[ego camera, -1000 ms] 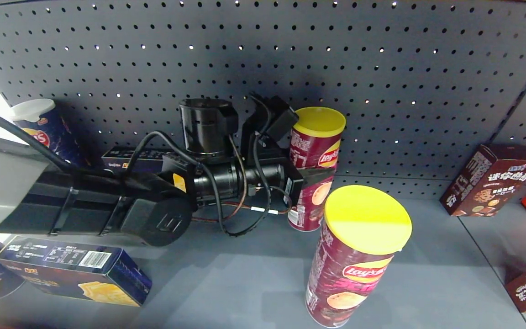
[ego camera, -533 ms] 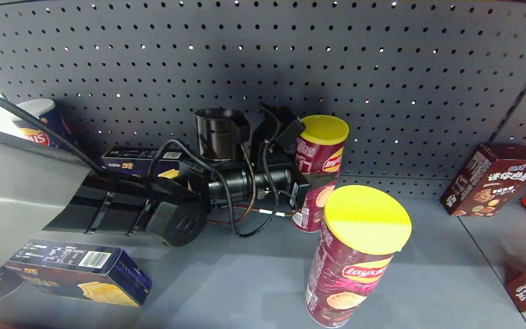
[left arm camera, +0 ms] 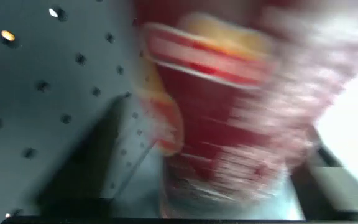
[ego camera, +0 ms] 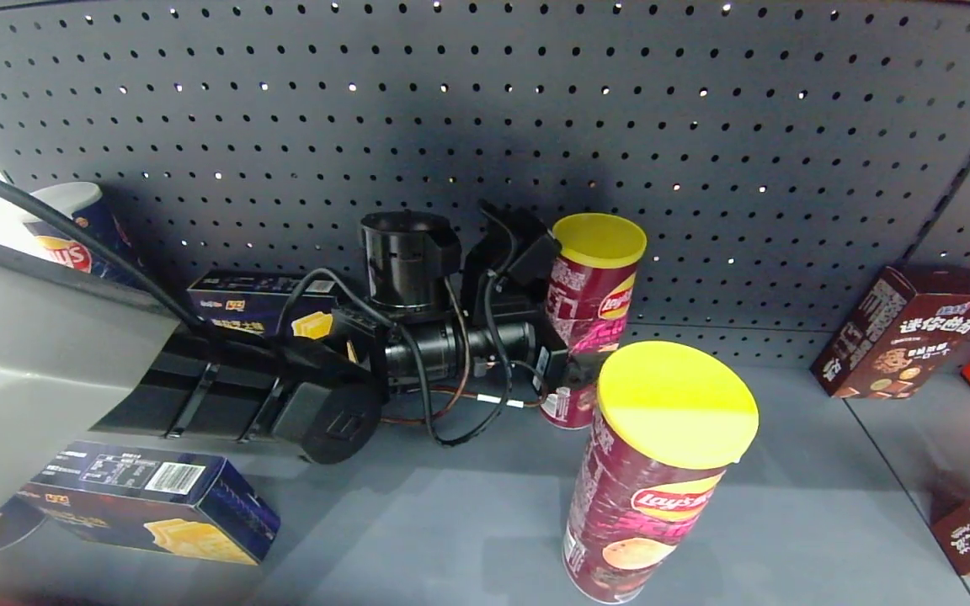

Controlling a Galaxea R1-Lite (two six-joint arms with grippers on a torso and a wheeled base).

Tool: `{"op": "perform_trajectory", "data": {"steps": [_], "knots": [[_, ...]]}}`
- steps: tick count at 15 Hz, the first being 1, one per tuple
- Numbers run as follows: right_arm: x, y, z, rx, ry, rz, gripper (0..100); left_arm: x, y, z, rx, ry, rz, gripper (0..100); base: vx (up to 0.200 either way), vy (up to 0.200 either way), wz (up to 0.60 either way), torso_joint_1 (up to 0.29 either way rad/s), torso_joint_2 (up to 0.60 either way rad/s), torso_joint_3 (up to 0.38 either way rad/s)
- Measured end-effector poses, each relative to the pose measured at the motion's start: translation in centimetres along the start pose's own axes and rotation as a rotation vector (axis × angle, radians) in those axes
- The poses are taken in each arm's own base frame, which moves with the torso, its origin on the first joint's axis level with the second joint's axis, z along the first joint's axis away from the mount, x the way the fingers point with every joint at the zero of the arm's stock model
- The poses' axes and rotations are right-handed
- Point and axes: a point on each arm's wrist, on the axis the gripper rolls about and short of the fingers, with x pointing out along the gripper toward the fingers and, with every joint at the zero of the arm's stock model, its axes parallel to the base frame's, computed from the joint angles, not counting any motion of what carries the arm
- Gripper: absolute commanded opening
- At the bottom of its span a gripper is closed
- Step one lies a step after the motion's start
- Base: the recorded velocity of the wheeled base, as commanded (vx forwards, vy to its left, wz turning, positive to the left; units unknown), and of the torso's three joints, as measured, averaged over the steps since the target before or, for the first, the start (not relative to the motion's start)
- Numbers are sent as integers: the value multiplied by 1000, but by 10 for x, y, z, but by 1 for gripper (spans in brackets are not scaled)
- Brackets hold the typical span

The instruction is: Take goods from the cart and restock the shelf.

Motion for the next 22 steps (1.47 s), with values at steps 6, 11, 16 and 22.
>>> {"op": "perform_trajectory", "data": {"steps": [6, 11, 16, 22], "knots": [[0, 0, 0, 0, 0, 0, 100, -34, -14, 9, -9, 24, 48, 100, 0, 0, 0, 0, 0, 0], [0, 0, 0, 0, 0, 0, 100, -60, -27, 13, -15, 66, 194, 100, 0, 0, 0, 0, 0, 0], [0, 0, 0, 1, 0, 0, 100, -60, -33, 18, -9, 78, 288, 100, 0, 0, 0, 0, 0, 0], [0, 0, 0, 1, 0, 0, 100, -57, -33, 11, -16, 116, 349, 100, 0, 0, 0, 0, 0, 0]]}}
